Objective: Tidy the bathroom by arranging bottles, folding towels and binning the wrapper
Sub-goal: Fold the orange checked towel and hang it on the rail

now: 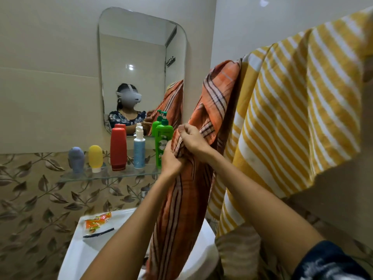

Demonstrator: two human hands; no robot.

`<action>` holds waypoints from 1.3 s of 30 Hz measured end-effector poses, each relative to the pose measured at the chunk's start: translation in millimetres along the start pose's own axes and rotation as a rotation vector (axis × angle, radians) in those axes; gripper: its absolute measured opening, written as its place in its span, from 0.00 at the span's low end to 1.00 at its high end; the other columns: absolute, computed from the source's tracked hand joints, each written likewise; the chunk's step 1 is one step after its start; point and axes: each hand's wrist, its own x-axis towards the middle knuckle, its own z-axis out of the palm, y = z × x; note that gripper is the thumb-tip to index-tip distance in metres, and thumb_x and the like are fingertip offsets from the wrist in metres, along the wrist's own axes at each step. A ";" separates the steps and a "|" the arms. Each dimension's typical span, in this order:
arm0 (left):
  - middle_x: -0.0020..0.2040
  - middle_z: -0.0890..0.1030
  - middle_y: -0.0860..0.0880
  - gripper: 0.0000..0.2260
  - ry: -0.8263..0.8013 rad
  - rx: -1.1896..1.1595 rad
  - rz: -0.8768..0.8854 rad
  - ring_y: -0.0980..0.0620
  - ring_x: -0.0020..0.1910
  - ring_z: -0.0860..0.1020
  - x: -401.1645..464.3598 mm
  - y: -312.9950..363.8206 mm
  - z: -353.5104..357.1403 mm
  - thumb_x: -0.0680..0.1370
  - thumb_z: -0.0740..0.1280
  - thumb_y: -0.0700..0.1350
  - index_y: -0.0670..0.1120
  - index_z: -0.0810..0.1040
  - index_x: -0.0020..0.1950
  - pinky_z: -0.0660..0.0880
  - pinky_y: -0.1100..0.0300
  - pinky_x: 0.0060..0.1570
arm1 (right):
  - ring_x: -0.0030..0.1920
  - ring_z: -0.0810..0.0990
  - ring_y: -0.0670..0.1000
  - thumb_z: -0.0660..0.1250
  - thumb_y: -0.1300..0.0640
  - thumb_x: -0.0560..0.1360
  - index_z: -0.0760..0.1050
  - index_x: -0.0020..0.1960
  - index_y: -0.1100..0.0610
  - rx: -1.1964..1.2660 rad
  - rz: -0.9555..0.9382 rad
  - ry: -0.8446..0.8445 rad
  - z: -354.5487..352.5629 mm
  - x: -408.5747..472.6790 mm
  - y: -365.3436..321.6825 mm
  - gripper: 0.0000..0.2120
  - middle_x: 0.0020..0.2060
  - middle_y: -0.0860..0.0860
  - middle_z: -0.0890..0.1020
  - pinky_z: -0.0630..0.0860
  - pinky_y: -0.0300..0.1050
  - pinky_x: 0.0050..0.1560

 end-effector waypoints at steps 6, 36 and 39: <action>0.43 0.79 0.42 0.12 0.254 -0.521 -0.206 0.49 0.42 0.78 6.6 25.3 -22.1 0.80 0.56 0.37 0.35 0.76 0.58 0.77 0.56 0.49 | 0.46 0.75 0.51 0.67 0.61 0.73 0.71 0.56 0.61 -0.153 -0.416 0.586 -8.5 -4.5 -6.4 0.12 0.49 0.54 0.74 0.70 0.30 0.48; 0.50 0.81 0.43 0.08 0.600 -0.077 -0.082 0.44 0.49 0.78 12.2 8.2 -43.8 0.76 0.64 0.40 0.39 0.78 0.52 0.76 0.55 0.52 | 0.58 0.77 0.52 0.65 0.60 0.76 0.72 0.65 0.64 0.293 0.012 0.616 -53.0 34.7 -42.9 0.18 0.62 0.61 0.77 0.72 0.39 0.59; 0.47 0.76 0.49 0.05 0.694 -0.068 0.197 0.54 0.45 0.74 -8.8 15.1 -50.5 0.75 0.66 0.38 0.40 0.77 0.51 0.68 0.77 0.42 | 0.69 0.69 0.58 0.66 0.43 0.75 0.54 0.75 0.61 0.529 0.242 0.591 -64.5 54.9 -46.2 0.38 0.71 0.58 0.67 0.67 0.53 0.69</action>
